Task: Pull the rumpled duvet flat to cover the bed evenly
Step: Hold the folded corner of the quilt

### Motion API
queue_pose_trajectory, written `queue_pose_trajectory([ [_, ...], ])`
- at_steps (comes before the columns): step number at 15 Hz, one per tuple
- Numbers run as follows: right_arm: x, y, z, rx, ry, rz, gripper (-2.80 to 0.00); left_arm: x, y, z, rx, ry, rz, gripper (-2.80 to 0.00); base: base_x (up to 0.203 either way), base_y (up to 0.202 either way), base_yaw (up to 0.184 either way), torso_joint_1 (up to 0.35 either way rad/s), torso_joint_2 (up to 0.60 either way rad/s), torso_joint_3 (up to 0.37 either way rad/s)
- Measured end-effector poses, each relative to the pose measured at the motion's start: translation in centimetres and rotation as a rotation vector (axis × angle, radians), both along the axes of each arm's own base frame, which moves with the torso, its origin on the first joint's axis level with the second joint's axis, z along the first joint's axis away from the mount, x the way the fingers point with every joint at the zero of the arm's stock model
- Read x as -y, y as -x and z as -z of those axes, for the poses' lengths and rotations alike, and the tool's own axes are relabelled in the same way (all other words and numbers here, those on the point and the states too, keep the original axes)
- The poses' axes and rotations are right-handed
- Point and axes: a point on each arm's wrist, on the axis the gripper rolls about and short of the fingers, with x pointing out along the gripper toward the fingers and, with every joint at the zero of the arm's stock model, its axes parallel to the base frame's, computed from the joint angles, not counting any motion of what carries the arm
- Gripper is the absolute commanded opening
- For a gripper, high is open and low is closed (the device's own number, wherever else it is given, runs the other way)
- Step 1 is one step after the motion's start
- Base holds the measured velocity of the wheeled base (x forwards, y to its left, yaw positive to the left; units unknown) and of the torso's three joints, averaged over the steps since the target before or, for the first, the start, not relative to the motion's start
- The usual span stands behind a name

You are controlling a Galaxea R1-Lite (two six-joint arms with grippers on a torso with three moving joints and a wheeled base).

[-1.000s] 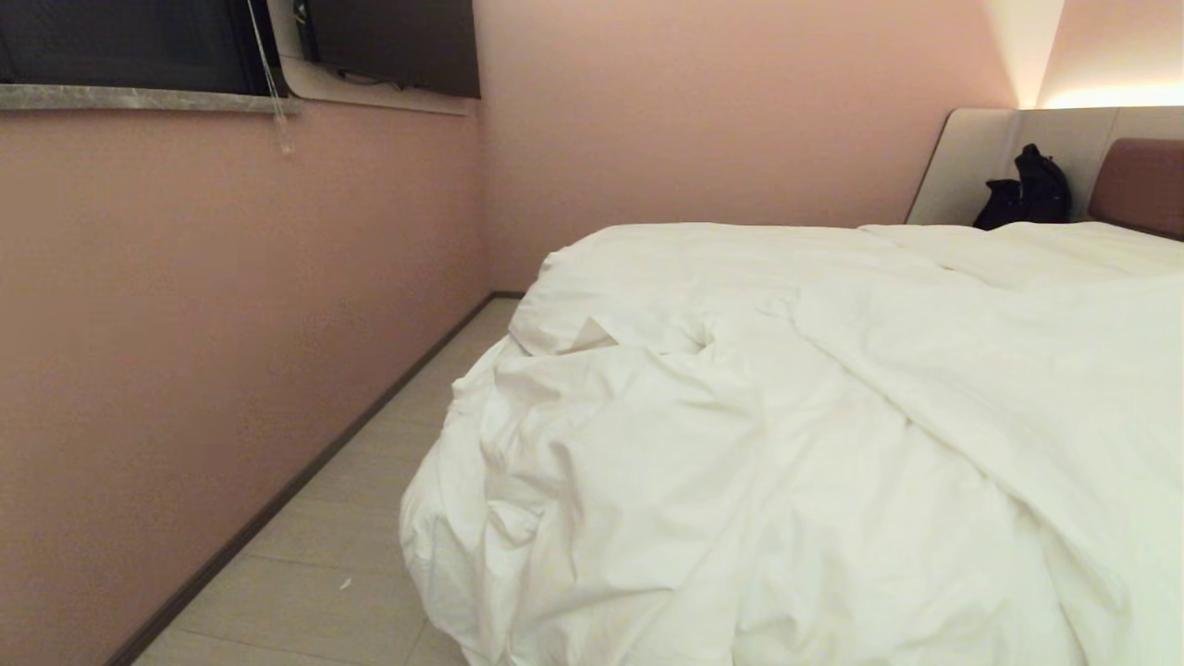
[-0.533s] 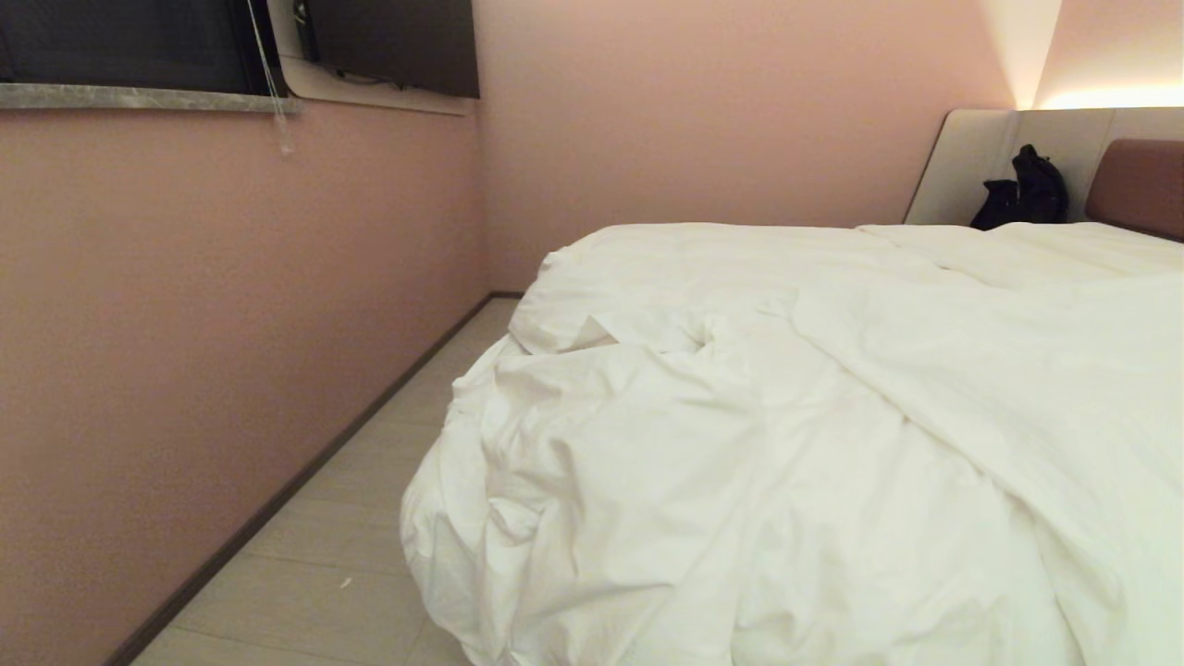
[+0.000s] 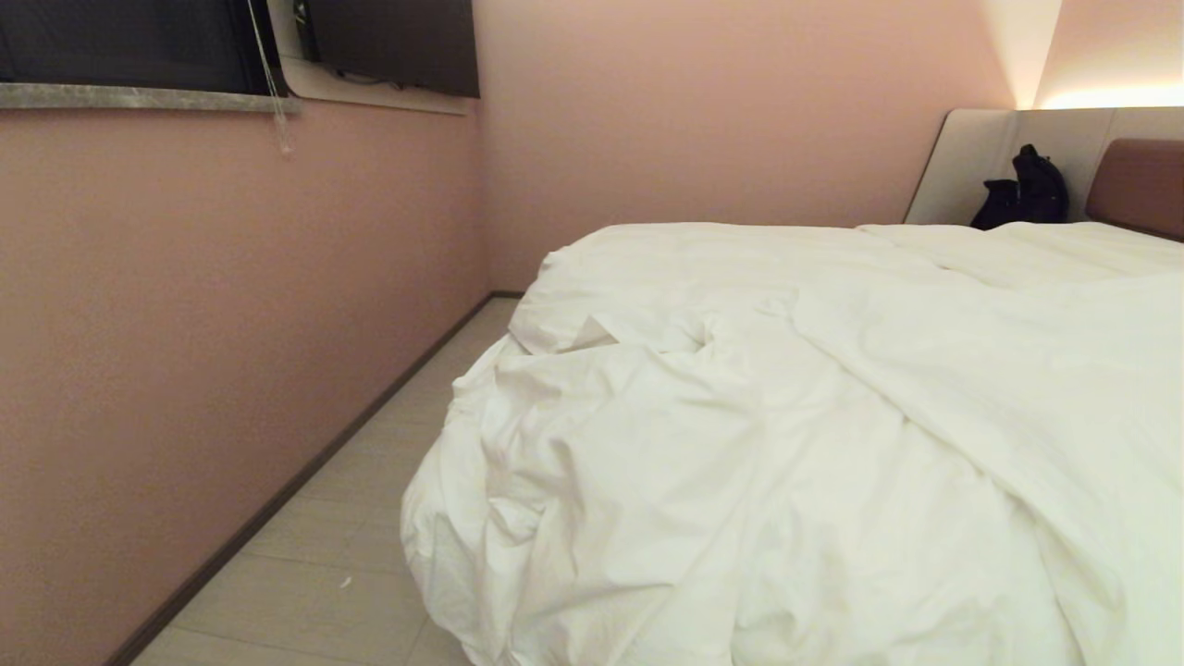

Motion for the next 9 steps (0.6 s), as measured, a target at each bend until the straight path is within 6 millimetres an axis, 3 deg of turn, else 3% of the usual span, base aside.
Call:
queue_pose_trajectory([
  [3,0.0,0.0,0.0,0.001,0.000,0.000,-2.80,0.4,0.0,-2.5,-0.095,0.076,0.165,-2.80,0.000,0.000,0.000,0.000,0.00,0.000],
  [5,0.0,0.0,0.0,0.001,0.000,0.000,-2.80,0.5,-1.3,-4.6,-0.171,0.121,0.254,-2.80,0.000,0.000,0.000,0.000,0.00,0.000],
  [7,0.0,0.0,0.0,0.001,0.000,0.000,-2.80,0.7,-4.0,-6.7,-0.263,0.162,0.319,-2.80,0.000,0.000,0.000,0.000,0.00,0.000],
  [9,0.0,0.0,0.0,0.001,0.000,0.000,-2.80,0.8,-8.1,-8.3,-0.366,0.204,0.357,-2.80,0.000,0.000,0.000,0.000,0.00,0.000],
])
